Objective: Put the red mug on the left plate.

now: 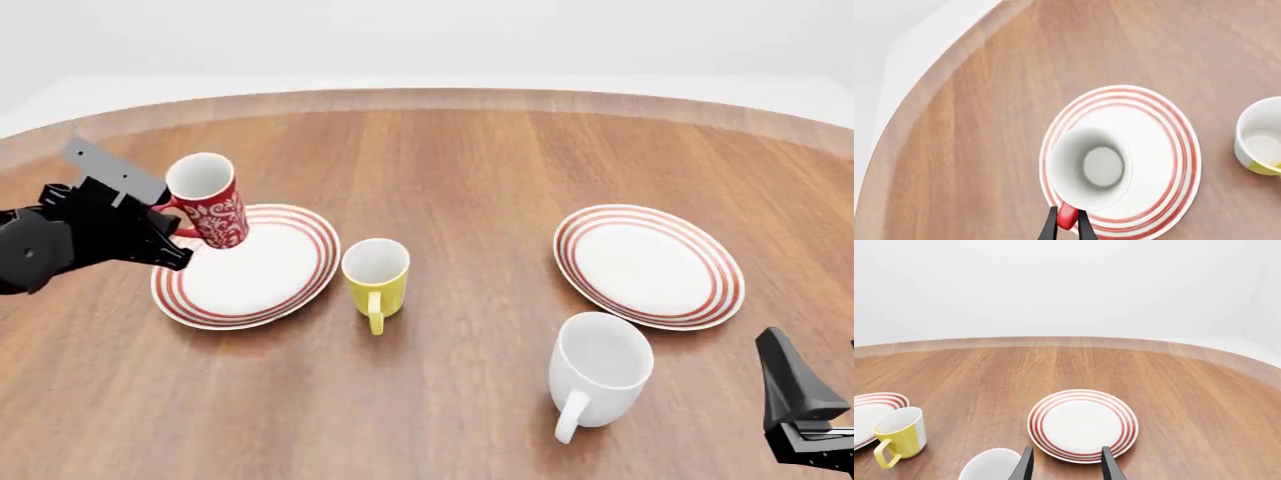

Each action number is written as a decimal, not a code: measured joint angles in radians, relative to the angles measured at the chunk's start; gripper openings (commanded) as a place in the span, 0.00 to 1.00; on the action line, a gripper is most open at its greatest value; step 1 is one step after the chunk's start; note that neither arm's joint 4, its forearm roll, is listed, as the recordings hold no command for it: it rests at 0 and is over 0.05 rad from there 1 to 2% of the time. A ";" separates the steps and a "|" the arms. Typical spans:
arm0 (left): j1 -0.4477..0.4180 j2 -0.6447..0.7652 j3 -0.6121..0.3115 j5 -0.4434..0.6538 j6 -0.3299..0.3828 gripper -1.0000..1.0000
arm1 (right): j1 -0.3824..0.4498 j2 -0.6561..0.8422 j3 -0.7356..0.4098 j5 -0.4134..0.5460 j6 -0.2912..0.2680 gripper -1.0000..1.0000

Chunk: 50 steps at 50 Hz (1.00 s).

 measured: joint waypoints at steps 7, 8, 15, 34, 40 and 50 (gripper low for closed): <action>0.002 0.025 0.010 -0.023 0.004 0.00 | 0.000 0.000 0.000 0.000 0.000 1.00; 0.003 0.028 0.010 -0.025 0.005 0.00 | 0.000 0.000 0.000 0.000 0.000 1.00; 0.011 0.052 0.021 -0.046 0.008 0.00 | 0.000 0.000 0.000 0.000 0.000 1.00; 0.013 0.103 0.055 -0.097 -0.019 0.00 | 0.000 0.000 0.000 0.000 0.000 1.00; 0.011 0.125 0.062 -0.114 -0.025 0.00 | 0.000 0.000 0.000 0.000 0.000 1.00; 0.011 0.158 0.070 -0.138 -0.028 0.00 | 0.000 0.000 0.000 0.000 0.000 1.00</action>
